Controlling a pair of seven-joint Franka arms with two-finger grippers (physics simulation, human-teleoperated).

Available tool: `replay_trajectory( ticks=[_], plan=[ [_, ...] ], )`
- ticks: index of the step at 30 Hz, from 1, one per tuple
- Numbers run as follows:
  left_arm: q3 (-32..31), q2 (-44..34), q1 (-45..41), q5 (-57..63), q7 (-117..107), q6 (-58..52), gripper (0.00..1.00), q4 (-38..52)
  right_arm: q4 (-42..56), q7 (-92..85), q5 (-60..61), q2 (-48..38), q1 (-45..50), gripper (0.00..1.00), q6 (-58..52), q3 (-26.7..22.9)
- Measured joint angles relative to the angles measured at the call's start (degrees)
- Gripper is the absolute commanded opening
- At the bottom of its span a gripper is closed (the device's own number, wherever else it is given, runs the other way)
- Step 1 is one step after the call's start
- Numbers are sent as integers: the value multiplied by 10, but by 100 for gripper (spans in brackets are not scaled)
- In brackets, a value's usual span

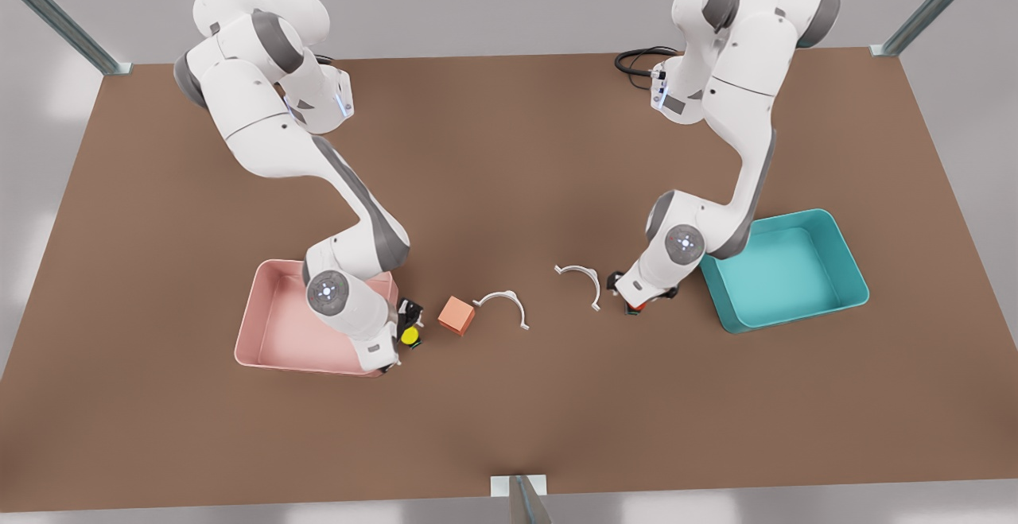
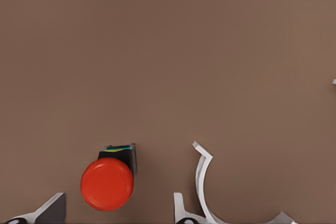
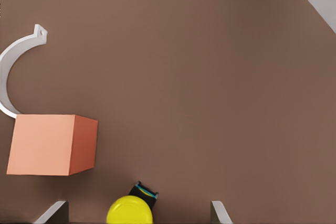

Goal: Place the red button in the blue storage box with the left arm, and place the yellow button in the pink storage box with the right arm

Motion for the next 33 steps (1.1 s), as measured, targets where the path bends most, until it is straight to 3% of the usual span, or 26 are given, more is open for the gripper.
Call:
replay_trajectory(
  ticks=[3,5,10,23,24,25,26,27,33],
  plan=[
    [0,16,0,0,-3,25,97,1,-7,-29,-7,11,2,100,3,0],
    [0,20,1,1,-4,37,81,2,-17,-46,-10,15,3,100,4,0],
    [0,24,2,1,-8,53,57,1,-27,-81,-13,27,2,100,5,0],
    [20,-20,21,2,-7,56,55,19,-48,-134,-48,59,4,100,36,0],
    [28,-28,21,2,-2,50,55,19,-50,-137,-51,59,4,89,39,0],
    [37,-39,21,2,3,42,55,19,-52,-139,-53,59,5,69,42,0],
    [48,-49,21,2,9,32,55,20,-53,-143,-53,59,5,59,44,0],
    [59,-59,22,1,16,20,55,22,-54,-147,-53,59,5,55,45,0],
    [103,-105,59,-1,84,-89,53,50,-56,-161,-57,59,5,50,53,0]
  ],
)
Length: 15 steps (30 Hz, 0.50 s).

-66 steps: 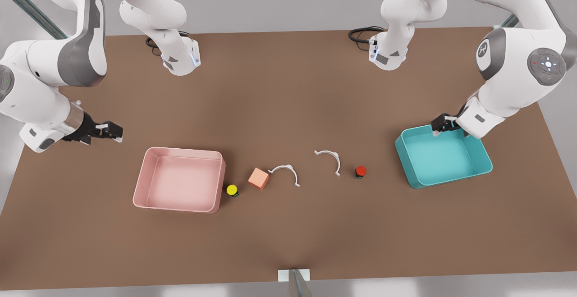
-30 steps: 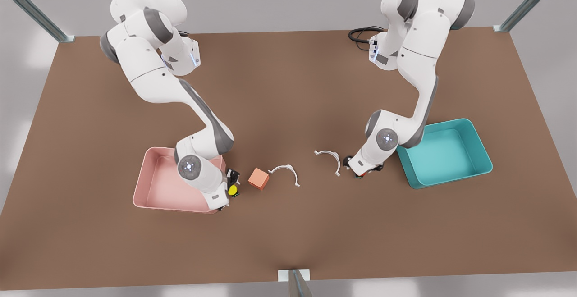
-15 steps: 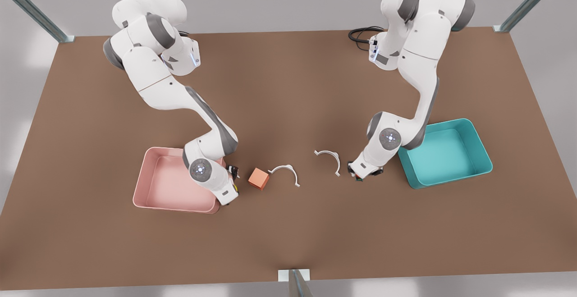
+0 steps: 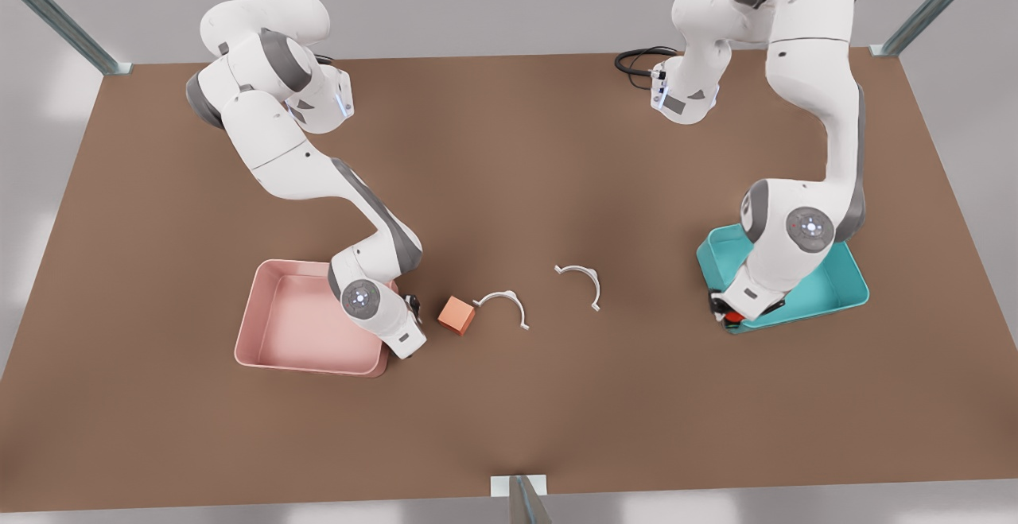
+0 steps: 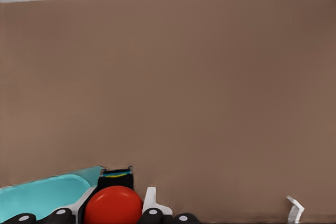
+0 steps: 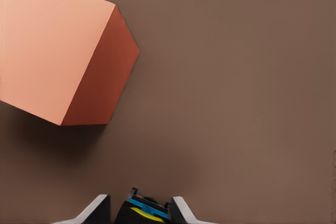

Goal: Place the red button in the blue storage box with the left arm, and place the yellow button in the pink storage box with the right arm

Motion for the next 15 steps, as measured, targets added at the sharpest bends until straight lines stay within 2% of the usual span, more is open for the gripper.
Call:
replay_trajectory(
  ticks=[4,11,12,13,15],
  plan=[
    [2,-12,57,-1,63,-61,56,-1,2,-6,-2,-13,-1,50,-1,3],
    [2,22,143,-18,183,-88,57,6,0,-11,7,-114,-23,50,-56,16],
    [1,27,150,-21,199,-88,94,7,-14,-11,8,-129,-53,50,-67,41],
    [2,31,153,-24,215,-88,100,11,-30,-11,9,-139,-90,50,-77,68],
    [2,36,155,-30,246,-88,100,13,-67,-11,10,-167,-132,50,-91,92]
  ],
)
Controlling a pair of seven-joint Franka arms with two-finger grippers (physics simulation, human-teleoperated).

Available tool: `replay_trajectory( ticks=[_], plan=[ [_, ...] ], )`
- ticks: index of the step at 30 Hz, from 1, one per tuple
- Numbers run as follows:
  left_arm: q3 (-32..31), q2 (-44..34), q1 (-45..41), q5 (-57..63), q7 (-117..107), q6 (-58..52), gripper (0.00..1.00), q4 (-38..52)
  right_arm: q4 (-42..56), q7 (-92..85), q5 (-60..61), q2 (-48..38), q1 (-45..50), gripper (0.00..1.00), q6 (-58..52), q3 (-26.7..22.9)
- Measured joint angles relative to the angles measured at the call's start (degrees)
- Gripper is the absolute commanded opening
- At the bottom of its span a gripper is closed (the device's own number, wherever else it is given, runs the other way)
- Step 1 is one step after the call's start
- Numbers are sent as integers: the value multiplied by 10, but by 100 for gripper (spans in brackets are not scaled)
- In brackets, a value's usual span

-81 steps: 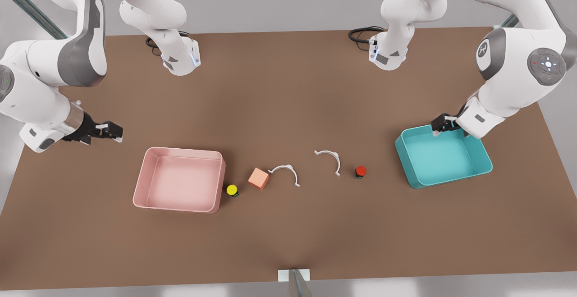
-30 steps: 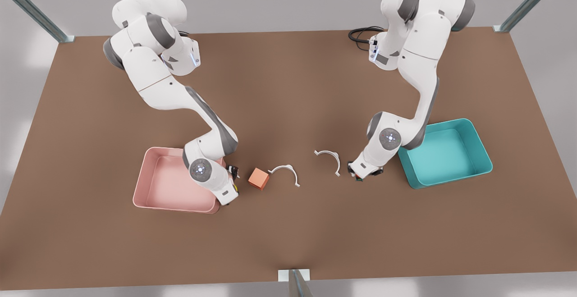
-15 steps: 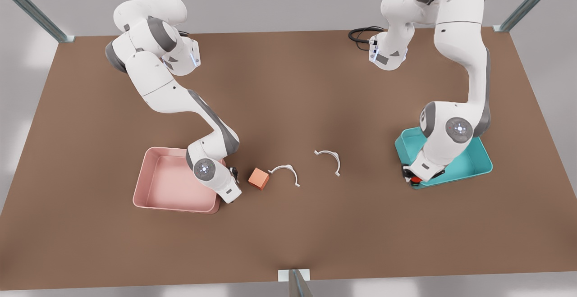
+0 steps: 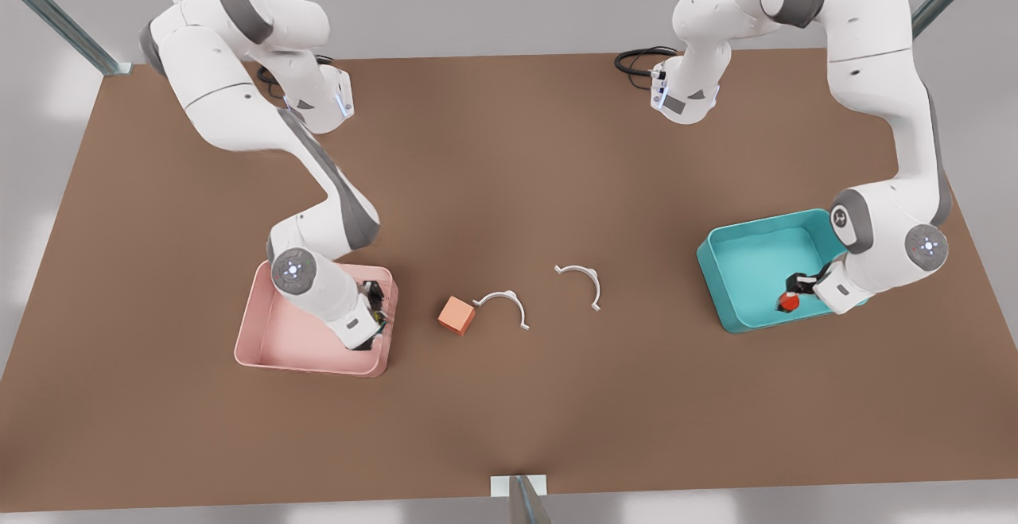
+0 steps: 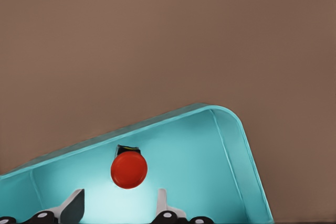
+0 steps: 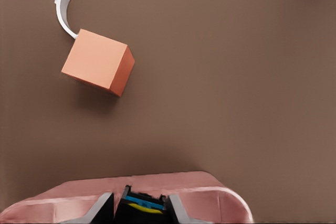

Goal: Place the red button in the blue storage box with the left arm, and place the yellow button in the pink storage box with the right arm

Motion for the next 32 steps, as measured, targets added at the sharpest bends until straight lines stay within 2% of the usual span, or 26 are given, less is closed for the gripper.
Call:
replay_trajectory(
  ticks=[4,5,6,9,11,14,16,17,19,21,22,23,25,27,29,32],
  plan=[
    [-3,-3,-13,-2,42,-6,100,20,-50,0,-9,-24,-58,53,-17,8],
    [-3,-3,-23,-2,42,-13,100,41,-58,0,-11,-25,-69,72,-20,8],
    [-4,-3,-40,-1,37,-19,100,64,-64,0,-15,-26,-74,99,-22,8],
    [-5,-1,-97,-7,-1,-58,100,179,-63,0,-31,-26,-78,100,-27,7],
    [-5,-41,-108,-17,-26,-107,100,221,-43,1,-42,-26,-75,100,-29,8],
    [-5,-126,-107,-17,-57,-194,100,218,13,15,-50,-40,-73,100,-40,22],
    [-19,-135,-98,-6,-75,-225,100,205,22,51,-51,-93,-67,100,-51,7],
    [-23,-132,-100,0,-84,-236,100,204,33,74,-49,-129,-27,100,-63,-51],
    [-26,-128,-106,7,-99,-252,100,204,64,116,1,-188,55,100,-104,-213],
    [-27,-124,-107,11,-113,-264,100,204,77,154,30,-238,119,100,-158,-335],
    [-27,-122,-106,12,-119,-268,100,204,77,173,39,-247,152,100,-184,-386],
    [-27,-122,-105,13,-125,-272,100,204,77,192,47,-249,159,100,-207,-401],
    [-27,-121,-105,14,-136,-277,100,205,88,229,56,-240,116,100,-248,-346],
    [-28,-121,-106,15,-146,-281,100,206,187,263,59,-176,76,100,-294,-291],
    [-28,-121,-106,15,-155,-284,100,207,230,293,58,-147,60,100,-326,-275],
    [-28,-120,-106,16,-166,-287,100,207,240,337,58,-139,57,100,-348,-270]
  ],
)
